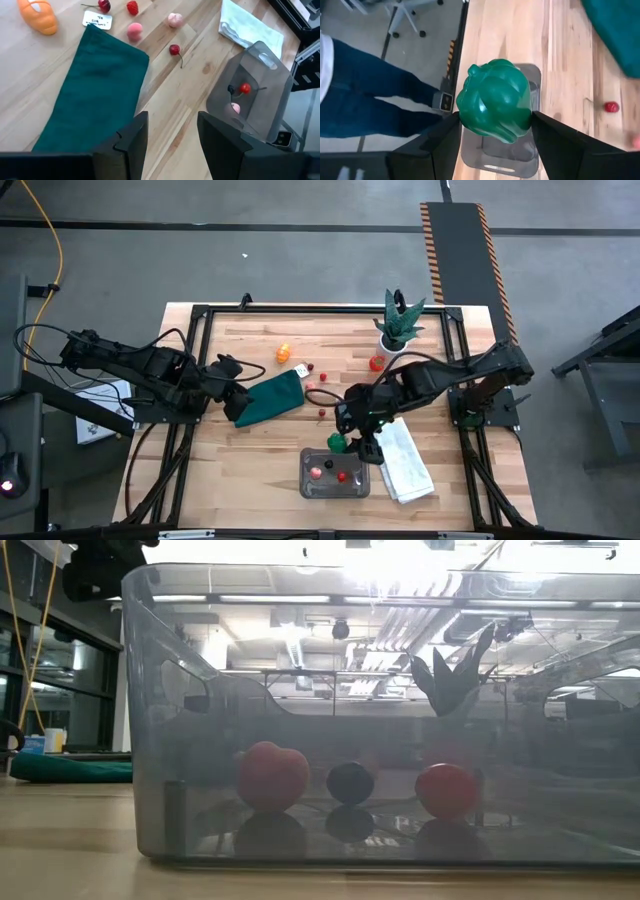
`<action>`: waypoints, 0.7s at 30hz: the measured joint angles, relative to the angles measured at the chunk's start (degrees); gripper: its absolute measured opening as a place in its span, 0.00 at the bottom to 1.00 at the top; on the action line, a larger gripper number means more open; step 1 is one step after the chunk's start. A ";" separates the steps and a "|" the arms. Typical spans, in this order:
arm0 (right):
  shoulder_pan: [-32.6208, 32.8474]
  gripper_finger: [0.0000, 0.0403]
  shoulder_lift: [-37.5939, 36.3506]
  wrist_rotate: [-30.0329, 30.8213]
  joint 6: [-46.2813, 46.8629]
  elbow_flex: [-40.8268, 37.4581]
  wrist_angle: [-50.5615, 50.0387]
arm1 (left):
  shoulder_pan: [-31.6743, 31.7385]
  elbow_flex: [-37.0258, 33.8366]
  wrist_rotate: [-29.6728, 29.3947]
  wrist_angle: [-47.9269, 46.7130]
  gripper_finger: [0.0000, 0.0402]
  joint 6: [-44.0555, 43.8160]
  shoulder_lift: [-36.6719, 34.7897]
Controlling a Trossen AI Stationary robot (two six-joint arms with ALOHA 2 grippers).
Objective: Pick and placing Produce into tupperware
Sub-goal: Put the green bell pepper into the black bin
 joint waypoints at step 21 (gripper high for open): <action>4.40 0.55 7.52 2.57 1.62 -2.93 3.18 | 0.02 0.02 3.04 -0.04 0.40 1.23 0.00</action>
